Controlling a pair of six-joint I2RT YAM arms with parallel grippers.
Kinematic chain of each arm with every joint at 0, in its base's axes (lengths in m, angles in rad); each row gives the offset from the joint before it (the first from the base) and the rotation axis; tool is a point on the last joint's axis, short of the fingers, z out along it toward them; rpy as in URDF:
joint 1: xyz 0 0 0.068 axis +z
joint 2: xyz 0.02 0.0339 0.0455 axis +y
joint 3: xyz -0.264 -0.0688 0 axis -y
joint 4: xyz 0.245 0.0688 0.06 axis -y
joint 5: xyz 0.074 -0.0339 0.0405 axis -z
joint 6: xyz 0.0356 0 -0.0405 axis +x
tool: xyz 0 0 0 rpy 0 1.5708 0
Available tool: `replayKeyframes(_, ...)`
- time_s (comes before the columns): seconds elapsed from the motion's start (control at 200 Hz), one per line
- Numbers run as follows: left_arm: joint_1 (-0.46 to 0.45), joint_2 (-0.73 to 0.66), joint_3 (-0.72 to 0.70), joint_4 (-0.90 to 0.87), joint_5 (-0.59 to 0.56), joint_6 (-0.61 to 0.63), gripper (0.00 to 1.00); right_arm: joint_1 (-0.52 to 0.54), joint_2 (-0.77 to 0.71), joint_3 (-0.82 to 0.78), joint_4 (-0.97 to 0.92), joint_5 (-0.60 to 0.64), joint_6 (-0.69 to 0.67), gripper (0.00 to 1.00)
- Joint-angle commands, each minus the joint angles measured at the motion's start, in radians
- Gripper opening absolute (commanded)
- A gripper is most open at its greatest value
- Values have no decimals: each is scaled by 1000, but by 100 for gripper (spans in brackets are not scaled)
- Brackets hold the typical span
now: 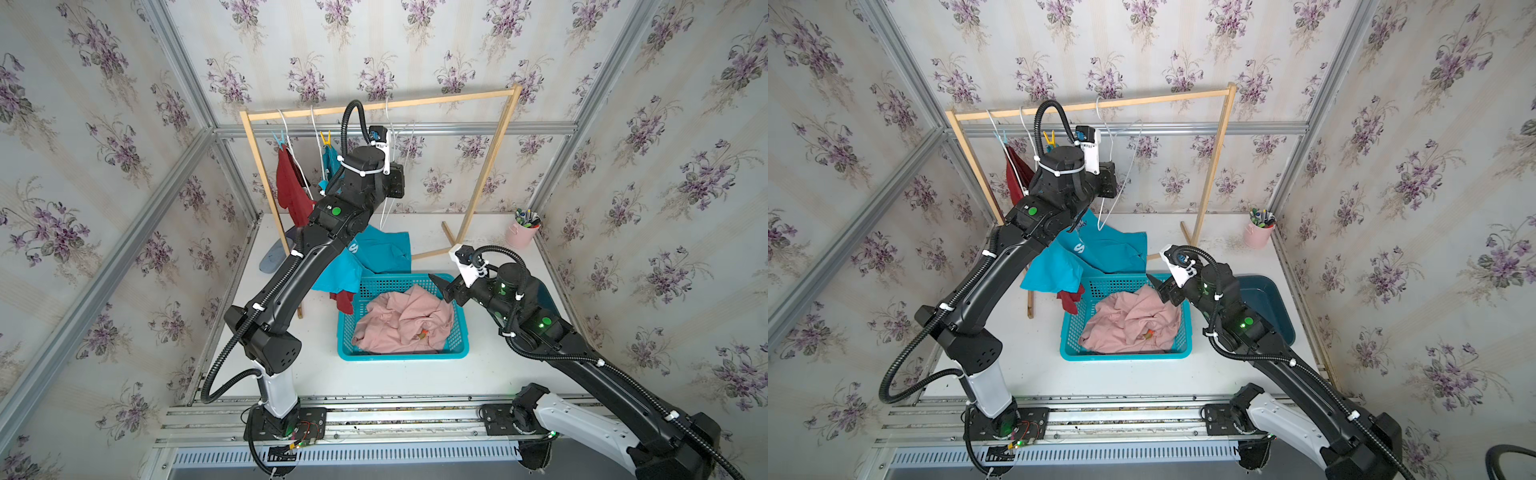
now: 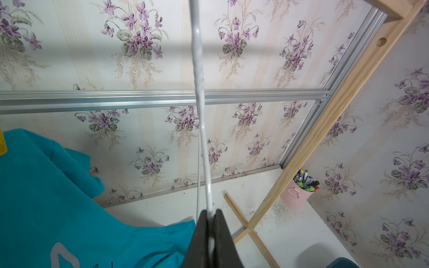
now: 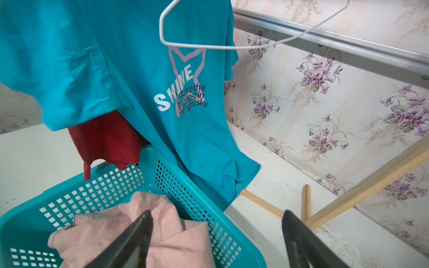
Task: Remove the clothespins securing t-shirts to the hanger
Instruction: Place the hanger on the clothes rail.
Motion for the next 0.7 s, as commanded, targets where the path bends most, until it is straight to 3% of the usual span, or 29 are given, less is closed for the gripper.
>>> replayKeyframes(0.0, 2, -12, -9, 37, -21, -3, 14, -1, -4, 18, 43, -9, 29, 84)
replayKeyframes(0.09, 1, -18, -16, 38, -15, 2, 26, -1, 0, 40, 35, -11, 43, 84)
replayKeyframes(0.21, 2, -40, -29, 38, 3, 15, 51, -1, 7, 77, 17, -15, 77, 84)
replayKeyframes(0.48, 1, -163, -99, 40, 101, 37, 61, -1, 24, 130, 29, -65, 185, 82)
replayKeyframes(0.699, 2, -370, -275, 41, 184, 123, 67, 11, 82, 171, 76, -118, 304, 73)
